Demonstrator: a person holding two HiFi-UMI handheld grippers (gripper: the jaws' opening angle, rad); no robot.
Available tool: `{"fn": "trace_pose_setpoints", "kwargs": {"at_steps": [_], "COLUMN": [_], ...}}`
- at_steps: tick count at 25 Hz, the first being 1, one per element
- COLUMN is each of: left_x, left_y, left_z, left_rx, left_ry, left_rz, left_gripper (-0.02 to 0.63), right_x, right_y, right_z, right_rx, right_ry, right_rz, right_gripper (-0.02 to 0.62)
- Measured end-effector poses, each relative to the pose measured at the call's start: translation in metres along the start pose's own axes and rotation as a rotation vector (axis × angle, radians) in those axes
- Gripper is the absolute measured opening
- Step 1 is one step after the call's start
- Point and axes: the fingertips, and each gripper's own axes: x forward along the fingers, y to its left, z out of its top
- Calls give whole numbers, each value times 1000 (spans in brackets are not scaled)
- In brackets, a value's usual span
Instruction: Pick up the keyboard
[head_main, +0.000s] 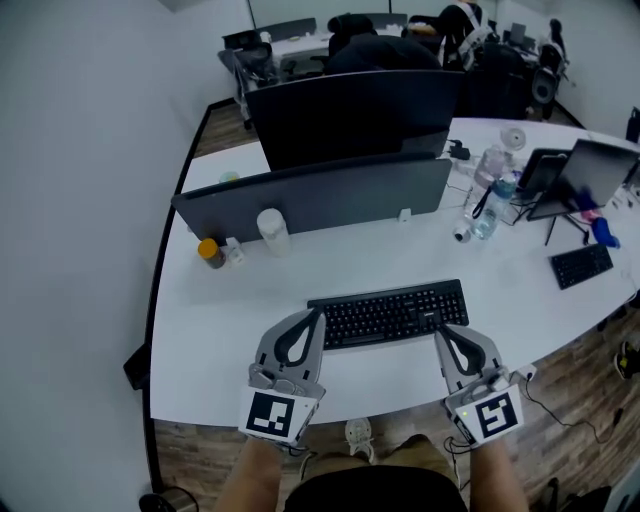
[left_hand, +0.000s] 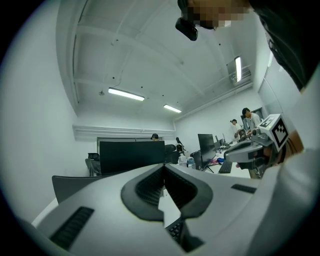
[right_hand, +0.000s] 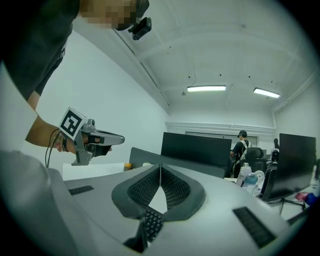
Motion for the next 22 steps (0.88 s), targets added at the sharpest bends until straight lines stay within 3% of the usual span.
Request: {"fn": "trace_pose_setpoints", "kwargs": {"at_steps": [12,22], "left_x": [21,43], "left_y": [12,5], "left_z": [-28,-40], "left_rx": [-17,30], "left_ry": [32,68], "left_rz": [-37,-14], "left_gripper": [9,9], "right_x": [16,34], "right_y": [-17,-42], "right_z": [-14,-27], "right_rx": [1,18], "right_ry": [63,53], "right_rz": [-54,2], "right_gripper": [32,32]}}
